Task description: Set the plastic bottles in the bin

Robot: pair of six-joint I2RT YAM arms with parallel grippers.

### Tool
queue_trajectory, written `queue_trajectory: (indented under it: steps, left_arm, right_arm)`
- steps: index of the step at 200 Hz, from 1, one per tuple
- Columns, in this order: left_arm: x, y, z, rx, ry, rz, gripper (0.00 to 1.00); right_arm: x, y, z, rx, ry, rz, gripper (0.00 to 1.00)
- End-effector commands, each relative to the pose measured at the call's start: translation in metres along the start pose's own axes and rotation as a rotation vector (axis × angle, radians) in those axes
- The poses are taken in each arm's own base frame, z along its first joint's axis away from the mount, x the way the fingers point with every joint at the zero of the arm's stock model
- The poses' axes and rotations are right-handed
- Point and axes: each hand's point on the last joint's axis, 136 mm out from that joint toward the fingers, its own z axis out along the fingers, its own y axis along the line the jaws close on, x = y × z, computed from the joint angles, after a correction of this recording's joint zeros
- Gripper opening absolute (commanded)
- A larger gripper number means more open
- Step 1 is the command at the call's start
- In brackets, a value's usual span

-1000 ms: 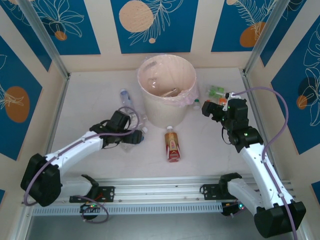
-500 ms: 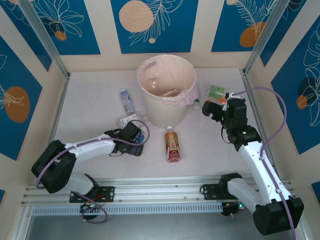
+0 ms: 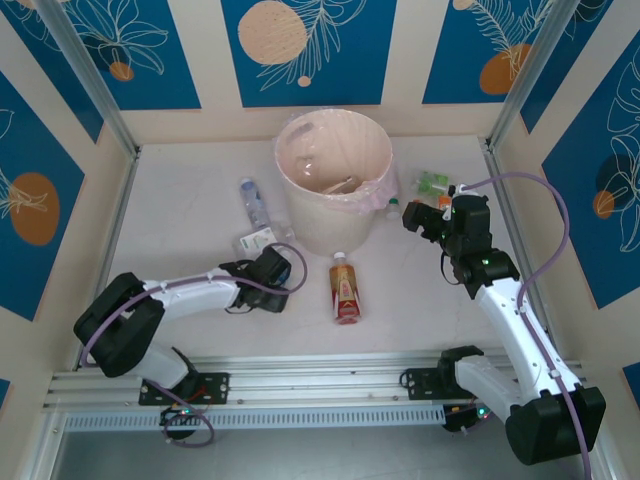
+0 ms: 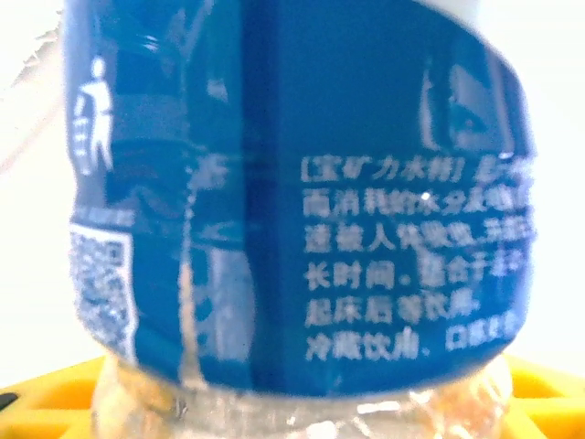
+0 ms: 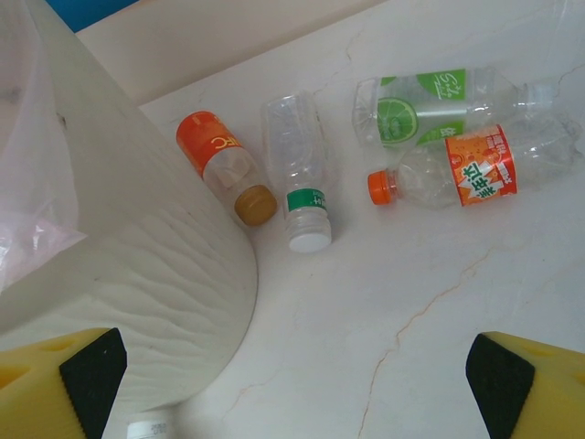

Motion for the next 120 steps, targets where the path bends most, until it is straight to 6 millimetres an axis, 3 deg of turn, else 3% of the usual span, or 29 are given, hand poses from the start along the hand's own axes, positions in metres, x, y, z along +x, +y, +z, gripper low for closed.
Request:
queue_trajectory:
  steps: [1,41,67,87,120]
  left_arm:
    - [-0.013,-0.003,-0.008,0.018,-0.064,-0.008,0.52]
    - [-0.027,-0.012,-0.026,0.086,-0.133,-0.004,0.27]
    - [-0.04,-0.023,-0.042,0.154,-0.181,-0.019,0.0]
    - [-0.051,-0.02,-0.06,0.161,-0.25,-0.04,0.0]
    - [-0.068,0.006,-0.102,0.103,-0.418,-0.111,0.0]
  right_arm:
    - [-0.002,0.005,-0.001,-0.036,-0.018,0.006,0.98]
    - [-0.003,0.009,-0.002,-0.063,-0.035,0.003,0.98]
    - [-0.003,0.007,-0.001,-0.057,-0.036,0.004,0.98]
    - [-0.003,0.006,-0.001,-0.052,-0.038,0.002,0.98]
    - [-0.004,0.005,-0.002,-0.047,-0.048,0.003,0.98]
